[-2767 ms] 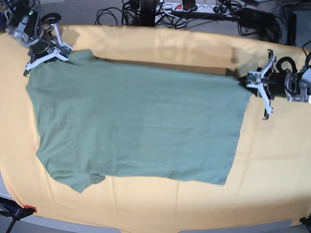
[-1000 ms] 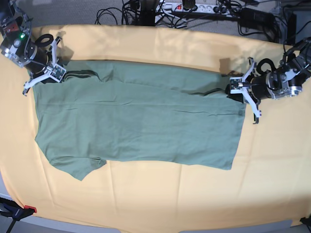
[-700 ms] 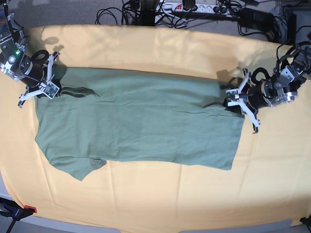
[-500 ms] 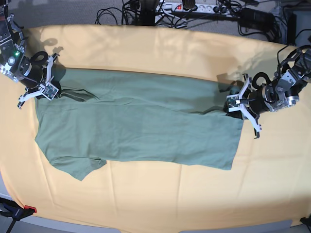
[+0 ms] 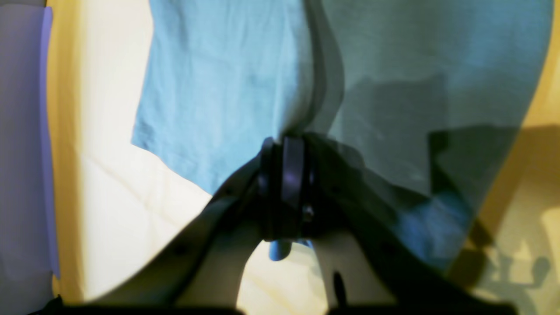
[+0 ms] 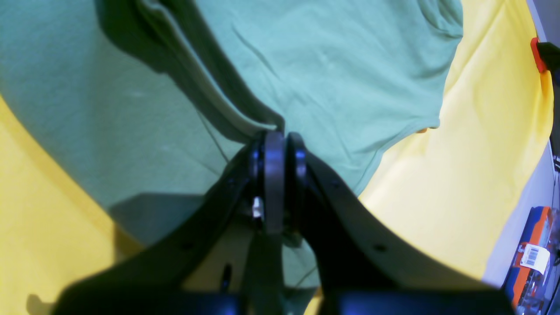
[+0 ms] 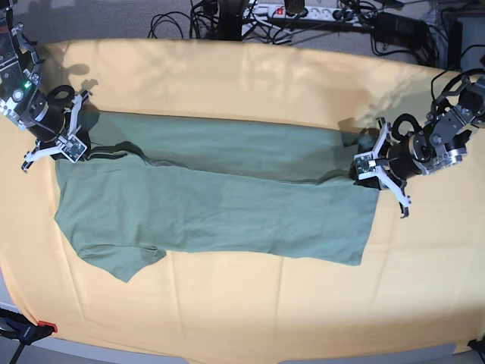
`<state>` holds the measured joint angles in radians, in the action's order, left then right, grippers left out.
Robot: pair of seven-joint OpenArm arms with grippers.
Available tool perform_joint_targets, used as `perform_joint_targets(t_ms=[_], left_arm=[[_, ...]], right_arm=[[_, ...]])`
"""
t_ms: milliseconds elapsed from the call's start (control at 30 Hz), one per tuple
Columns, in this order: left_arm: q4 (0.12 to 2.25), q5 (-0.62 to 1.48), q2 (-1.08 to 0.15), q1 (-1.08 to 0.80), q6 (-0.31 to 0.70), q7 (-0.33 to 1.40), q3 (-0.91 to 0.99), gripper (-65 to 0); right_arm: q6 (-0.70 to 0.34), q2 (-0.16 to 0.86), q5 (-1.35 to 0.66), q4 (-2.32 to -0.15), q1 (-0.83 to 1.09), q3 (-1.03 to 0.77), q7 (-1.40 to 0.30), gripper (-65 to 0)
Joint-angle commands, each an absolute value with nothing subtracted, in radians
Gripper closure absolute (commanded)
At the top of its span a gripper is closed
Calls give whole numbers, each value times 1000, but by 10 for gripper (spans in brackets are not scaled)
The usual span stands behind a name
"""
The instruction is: Fold the T-shirt properly
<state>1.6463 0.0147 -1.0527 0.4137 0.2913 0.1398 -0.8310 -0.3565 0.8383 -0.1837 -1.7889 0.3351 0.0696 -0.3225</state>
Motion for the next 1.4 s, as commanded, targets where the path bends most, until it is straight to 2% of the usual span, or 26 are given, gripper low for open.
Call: perform_joint_targets(t_ms=[0,67,100,133,233,300,467,600,733,900,1100,1367], left_arm=[[1654,1,-1072,437,276,132,-818,-58],[1654,-30,-1073,449,276,152,-818,-207],[1654,-27,-1072,462,275,185,-818,-269],[1654,-11,-1072,472,275,213,-818,-304],[1662,44,-1084,493,287,226,-818,-305],[1686,43,-1102,494,331,226,-818,-297],[1778,98,-1176,493,545,234,-818,-260],[1808,141,-1232,493,698,233,-818,-260],[1807,141,-1262,490,698,233,-818,-260],[1807,149,-1263,491,698,233,-818,-260],[1807,152,-1263,491,698,233,-818,-260],[1807,171,-1263,491,698,232,-818,-260]], right_arm=[[-322,860,-176,-1799,318,58,-306,-111],[-266,860,-152,-1799,304,58,-321,-255],[-226,860,-149,-1800,296,58,-338,-302],[-193,860,-149,-1804,284,58,-360,-317],[-168,863,-149,-1835,271,58,-403,-315],[-205,864,-150,-1871,273,58,-440,-314],[-396,883,-216,-1966,306,58,-553,-312],[-439,908,-229,-2013,392,58,-603,-312],[-399,912,-194,-2014,471,58,-675,-312],[-328,912,-65,-2003,552,58,-674,-313],[-260,912,39,-1888,572,58,-574,-313],[-282,912,70,-1842,570,58,-532,-304]])
